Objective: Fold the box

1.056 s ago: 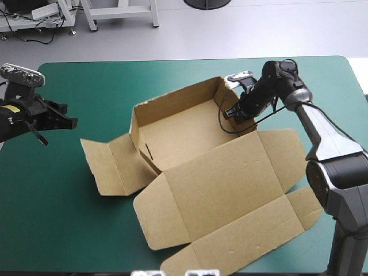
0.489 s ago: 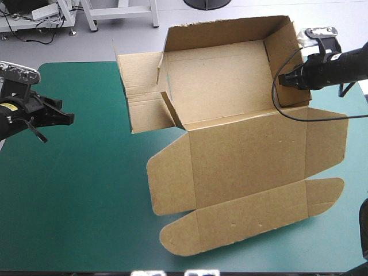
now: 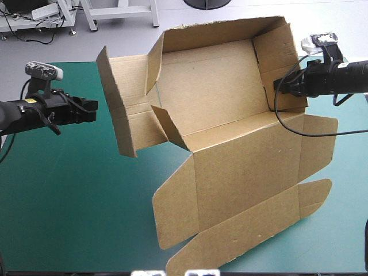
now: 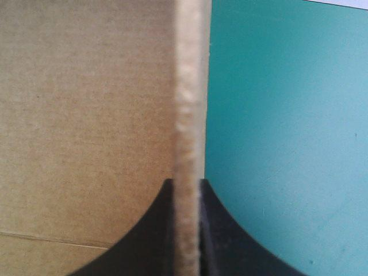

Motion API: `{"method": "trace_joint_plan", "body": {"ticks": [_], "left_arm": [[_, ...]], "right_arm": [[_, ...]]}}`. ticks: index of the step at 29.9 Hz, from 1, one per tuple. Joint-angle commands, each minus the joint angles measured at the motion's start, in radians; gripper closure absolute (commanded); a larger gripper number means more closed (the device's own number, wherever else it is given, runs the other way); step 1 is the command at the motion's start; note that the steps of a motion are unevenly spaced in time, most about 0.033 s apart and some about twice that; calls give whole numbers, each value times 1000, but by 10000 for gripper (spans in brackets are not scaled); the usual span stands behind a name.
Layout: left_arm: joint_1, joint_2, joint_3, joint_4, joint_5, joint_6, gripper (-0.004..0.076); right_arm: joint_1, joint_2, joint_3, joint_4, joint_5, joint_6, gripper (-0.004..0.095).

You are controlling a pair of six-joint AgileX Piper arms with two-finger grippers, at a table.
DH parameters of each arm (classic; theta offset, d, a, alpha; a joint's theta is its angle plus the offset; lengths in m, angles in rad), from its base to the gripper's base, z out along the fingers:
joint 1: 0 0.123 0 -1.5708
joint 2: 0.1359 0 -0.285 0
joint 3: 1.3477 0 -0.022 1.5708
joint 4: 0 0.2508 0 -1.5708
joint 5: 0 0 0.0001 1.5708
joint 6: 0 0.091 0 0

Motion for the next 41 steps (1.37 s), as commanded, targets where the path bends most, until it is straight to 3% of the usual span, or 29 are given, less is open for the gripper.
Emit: {"method": "trace_joint_plan", "body": {"ticks": [1, 9, 22, 36, 41], "left_arm": [[-1, 60, -26, -175, 24, 44, 453], [55, 230, -26, -502, 290, 178, 453], [17, 201, -28, -726, 290, 226, 453], [-93, 108, -28, -737, 286, 194, 453], [-99, 99, -28, -729, 286, 167, 353]], "right_arm": [[-32, -44, -22, 85, 8, -12, 933], [-42, -42, -22, 143, 8, -47, 933], [6, -30, -22, 106, -63, -34, 933], [49, 44, -22, 61, -159, -2, 933], [135, 47, -22, 17, -214, 12, 932]]}}
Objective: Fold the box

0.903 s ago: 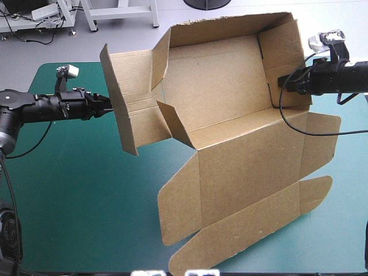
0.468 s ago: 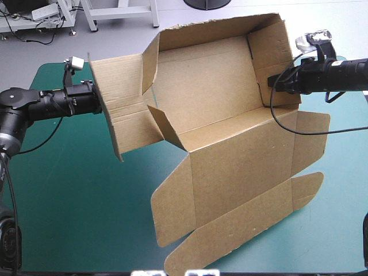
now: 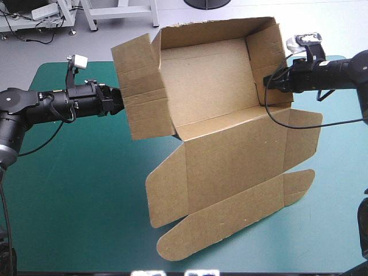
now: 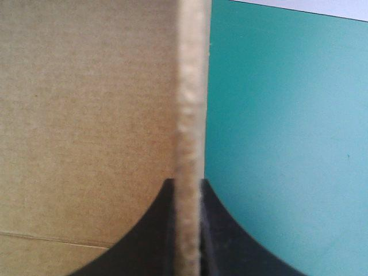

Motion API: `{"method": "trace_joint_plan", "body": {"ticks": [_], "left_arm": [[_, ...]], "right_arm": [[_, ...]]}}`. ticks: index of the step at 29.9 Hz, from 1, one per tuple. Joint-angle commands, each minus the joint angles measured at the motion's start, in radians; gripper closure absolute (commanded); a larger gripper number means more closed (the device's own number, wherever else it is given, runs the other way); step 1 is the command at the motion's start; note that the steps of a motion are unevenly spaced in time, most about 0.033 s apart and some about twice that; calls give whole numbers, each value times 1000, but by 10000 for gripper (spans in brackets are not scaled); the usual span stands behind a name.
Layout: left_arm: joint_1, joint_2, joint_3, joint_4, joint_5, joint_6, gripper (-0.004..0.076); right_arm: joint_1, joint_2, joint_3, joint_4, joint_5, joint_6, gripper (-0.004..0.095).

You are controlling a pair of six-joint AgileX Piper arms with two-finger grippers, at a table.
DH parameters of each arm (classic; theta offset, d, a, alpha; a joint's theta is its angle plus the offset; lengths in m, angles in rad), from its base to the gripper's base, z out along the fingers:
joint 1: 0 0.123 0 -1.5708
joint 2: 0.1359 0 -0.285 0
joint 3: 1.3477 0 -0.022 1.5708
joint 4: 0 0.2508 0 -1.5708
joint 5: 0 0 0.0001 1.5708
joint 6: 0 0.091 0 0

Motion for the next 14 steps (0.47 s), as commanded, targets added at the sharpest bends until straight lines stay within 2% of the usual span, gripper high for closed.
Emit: {"method": "trace_joint_plan", "body": {"ticks": [1, 3, 7, 14], "left_arm": [[-12, -39, -28, -82, 65, -26, 325], [-16, -40, -28, -82, 65, -35, 290], [-16, -41, -28, -84, 65, -42, 271], [-16, -57, -28, -86, 65, -44, 271]], "right_arm": [[60, -42, -24, 28, -84, 28, 932], [90, -42, -24, -13, -119, 52, 932], [127, -42, -24, -55, -153, 80, 932], [166, -42, -24, -160, -197, 171, 932]]}}
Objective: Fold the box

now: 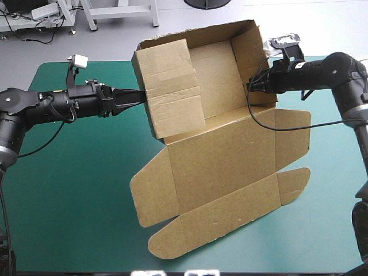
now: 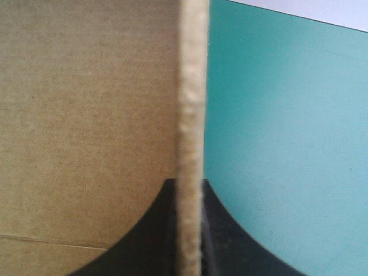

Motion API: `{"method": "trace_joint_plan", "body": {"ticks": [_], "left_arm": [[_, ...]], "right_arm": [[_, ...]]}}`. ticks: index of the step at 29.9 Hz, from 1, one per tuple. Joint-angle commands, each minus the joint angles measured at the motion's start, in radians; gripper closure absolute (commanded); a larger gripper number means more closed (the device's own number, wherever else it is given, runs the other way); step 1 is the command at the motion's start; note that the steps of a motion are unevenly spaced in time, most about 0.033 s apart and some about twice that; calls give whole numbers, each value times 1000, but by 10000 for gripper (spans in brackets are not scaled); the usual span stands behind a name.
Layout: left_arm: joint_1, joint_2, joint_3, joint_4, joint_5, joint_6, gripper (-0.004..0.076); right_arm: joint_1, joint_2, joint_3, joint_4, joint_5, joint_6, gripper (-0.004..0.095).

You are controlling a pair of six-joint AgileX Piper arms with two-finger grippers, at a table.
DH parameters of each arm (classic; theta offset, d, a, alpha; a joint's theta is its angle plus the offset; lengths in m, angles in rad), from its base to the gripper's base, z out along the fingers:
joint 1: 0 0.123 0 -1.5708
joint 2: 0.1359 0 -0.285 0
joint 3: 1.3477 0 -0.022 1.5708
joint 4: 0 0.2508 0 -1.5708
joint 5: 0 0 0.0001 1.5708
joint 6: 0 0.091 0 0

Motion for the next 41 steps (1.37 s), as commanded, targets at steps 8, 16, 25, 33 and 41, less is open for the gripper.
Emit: {"method": "trace_joint_plan", "body": {"ticks": [8, 16, 25, 33, 41], "left_arm": [[-6, -47, -28, -71, 63, -14, 271], [-6, -47, -30, 52, -18, -63, 272], [-65, -48, -109, 337, -193, -253, 276], [-209, -47, -120, 752, -358, -548, 328], [-356, -47, -120, 1121, -482, -941, 409]], "right_arm": [[94, -42, -24, -68, -141, 128, 931], [164, -42, -24, -191, -178, 247, 931], [245, -16, -24, -272, -224, 348, 931], [271, -3, -24, -275, -224, 345, 931], [271, -3, -24, -222, -205, 341, 932]]}}
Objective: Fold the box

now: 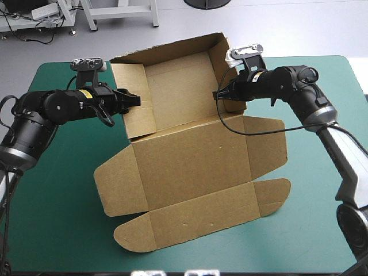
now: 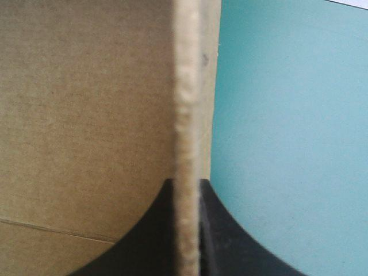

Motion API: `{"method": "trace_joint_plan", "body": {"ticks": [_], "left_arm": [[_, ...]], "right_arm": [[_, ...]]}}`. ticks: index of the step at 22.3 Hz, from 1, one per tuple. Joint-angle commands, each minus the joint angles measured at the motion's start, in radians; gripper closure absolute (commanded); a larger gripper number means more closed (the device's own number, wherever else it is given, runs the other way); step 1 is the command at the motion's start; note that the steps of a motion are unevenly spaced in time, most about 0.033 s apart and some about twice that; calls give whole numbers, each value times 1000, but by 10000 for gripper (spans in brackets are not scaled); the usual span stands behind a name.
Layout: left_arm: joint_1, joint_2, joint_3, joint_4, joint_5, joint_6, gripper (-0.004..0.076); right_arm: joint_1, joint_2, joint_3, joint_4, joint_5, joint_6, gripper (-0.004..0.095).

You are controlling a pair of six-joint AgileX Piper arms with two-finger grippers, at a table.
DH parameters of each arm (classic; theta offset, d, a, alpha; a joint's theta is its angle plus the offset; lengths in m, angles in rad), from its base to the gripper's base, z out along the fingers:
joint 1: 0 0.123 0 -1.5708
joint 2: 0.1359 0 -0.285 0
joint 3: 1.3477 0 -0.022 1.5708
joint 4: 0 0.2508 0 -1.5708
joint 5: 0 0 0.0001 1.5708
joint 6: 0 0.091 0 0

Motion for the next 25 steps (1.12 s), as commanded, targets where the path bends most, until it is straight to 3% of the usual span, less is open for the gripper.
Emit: {"method": "trace_joint_plan", "body": {"ticks": [1, 3, 4, 6, 8, 12, 14, 18, 25], "left_arm": [[-60, -30, -34, 151, -92, -174, 433], [-92, -26, -34, 259, -88, -255, 512], [-121, -17, -32, 336, -85, -309, 625], [-140, -5, -32, 363, -92, -319, 725], [-148, 16, -32, 363, -96, -319, 727], [-148, 93, -32, 358, -20, -278, 729], [-148, 141, -34, 342, 68, -221, 729], [-148, 216, -75, 290, 189, -112, 729], [-148, 318, -198, 264, 298, -52, 729]], "right_arm": [[6, -51, -32, 97, -41, -1, 932], [6, -51, -32, 101, -37, -1, 931], [6, -51, -32, 110, -24, 7, 931], [6, -51, -32, 128, -6, 6, 931], [8, -51, -32, 126, 7, 0, 931], [55, -50, -32, -111, 98, 48, 931], [75, -36, -32, -197, 208, 75, 932], [77, 38, -32, -169, 401, 79, 931], [146, 126, -32, -146, 422, 122, 931]]}}
